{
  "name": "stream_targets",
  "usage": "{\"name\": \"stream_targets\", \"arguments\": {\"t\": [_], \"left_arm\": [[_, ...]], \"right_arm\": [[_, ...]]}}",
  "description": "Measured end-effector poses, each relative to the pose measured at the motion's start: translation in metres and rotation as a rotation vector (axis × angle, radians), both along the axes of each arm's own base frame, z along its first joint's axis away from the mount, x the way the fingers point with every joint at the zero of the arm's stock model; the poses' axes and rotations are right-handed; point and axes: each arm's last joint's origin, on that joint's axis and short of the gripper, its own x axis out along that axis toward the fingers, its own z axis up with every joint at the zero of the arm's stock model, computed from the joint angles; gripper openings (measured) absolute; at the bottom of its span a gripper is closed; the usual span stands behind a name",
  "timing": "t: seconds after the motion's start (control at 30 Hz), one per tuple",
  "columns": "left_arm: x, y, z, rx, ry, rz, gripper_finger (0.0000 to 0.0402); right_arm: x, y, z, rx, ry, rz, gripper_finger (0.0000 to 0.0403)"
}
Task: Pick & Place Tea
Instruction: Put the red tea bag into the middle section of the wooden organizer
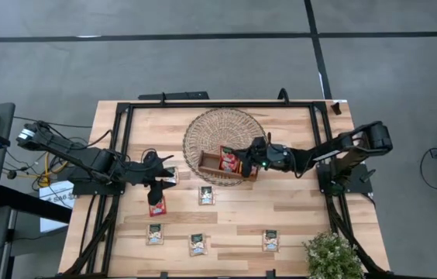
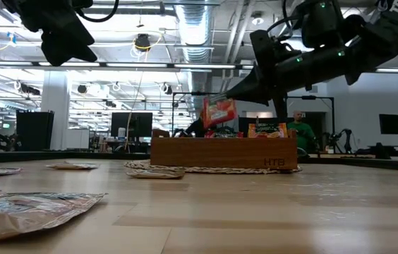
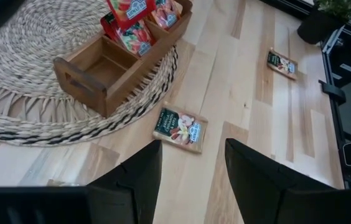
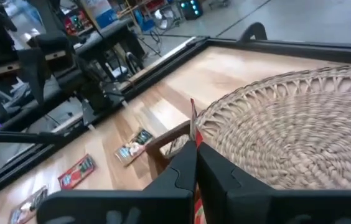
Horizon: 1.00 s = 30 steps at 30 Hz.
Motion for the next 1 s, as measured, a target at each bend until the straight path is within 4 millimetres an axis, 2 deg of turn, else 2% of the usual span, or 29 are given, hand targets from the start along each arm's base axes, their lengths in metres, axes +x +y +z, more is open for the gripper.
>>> {"name": "stream_targets", "arguments": {"t": [0.23, 0.37, 0.77, 1.0], "left_arm": [[0.0, 0.0, 0.0, 0.003, 0.0, -0.002, 0.0167], [0.0, 0.0, 0.0, 0.005, 0.0, -0.001, 0.0167], [0.001, 0.0, 0.001, -0.001, -0.016, 0.001, 0.0167], [0.001, 0.0, 0.001, -0.006, -0.015, 0.001, 0.0167]], "right_arm": [[-0.011, 0.009, -0.012, 0.021, 0.033, -0.04, 0.0], [-0.01, 0.014, -0.01, -0.003, 0.01, -0.036, 0.0], [-0.003, 0.014, -0.036, 0.011, 0.026, -0.049, 0.0], [-0.003, 0.014, -0.035, -0.019, 0.034, -0.066, 0.0]]}}
